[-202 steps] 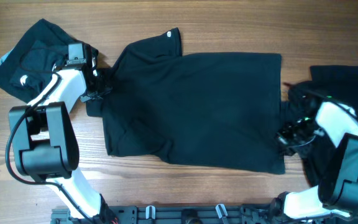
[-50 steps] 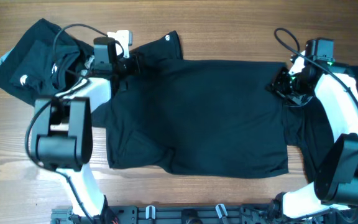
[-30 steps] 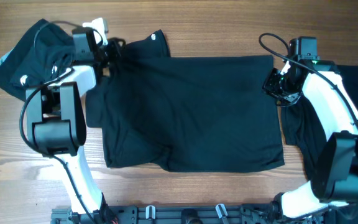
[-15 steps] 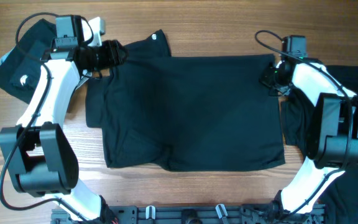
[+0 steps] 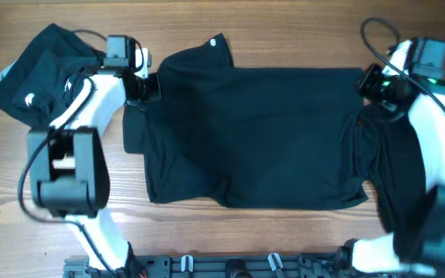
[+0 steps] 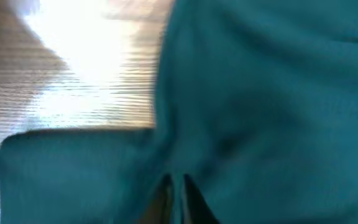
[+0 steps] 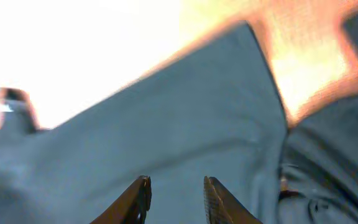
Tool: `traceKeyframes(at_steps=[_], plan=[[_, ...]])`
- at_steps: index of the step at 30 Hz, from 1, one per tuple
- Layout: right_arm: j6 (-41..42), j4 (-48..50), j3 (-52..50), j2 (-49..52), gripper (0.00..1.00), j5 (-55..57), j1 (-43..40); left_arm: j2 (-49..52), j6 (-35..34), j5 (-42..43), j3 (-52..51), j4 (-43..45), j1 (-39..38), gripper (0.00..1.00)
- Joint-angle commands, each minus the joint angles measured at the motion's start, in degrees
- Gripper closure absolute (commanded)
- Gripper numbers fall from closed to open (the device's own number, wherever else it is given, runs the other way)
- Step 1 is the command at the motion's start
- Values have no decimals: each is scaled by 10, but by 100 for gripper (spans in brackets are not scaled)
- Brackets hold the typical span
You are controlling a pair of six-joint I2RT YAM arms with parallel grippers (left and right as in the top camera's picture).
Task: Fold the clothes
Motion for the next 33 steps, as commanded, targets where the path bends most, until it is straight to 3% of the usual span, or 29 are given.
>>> traceKeyframes(at_steps=[1,7,11,15,20,26,29,33], plan=[[-11,-46,2,-46,66,-35,4,68,-5,-61,-9,38,8,96],[-28,-109,-3,-30,66,-14,33,98,-44,-99,-2,160,34,96],[-24,-101,-19,-7,64,57,69,97,-66,-96,50,159,36,88],[48,-121,-43,43,65,102,70,63,-65,-46,87,78,34,72],[49,-105,-65,139,95,105,68,-59,-65,-45,88,-12,34,69],[94,-101,-65,201,95,179,22,-166,-65,-45,88,-187,34,65],[71,-140,-46,180,93,116,-23,-170,-65,-45,88,-267,34,70],[-37,-147,-45,56,80,-16,-37,-179,-76,-47,88,-344,34,79]])
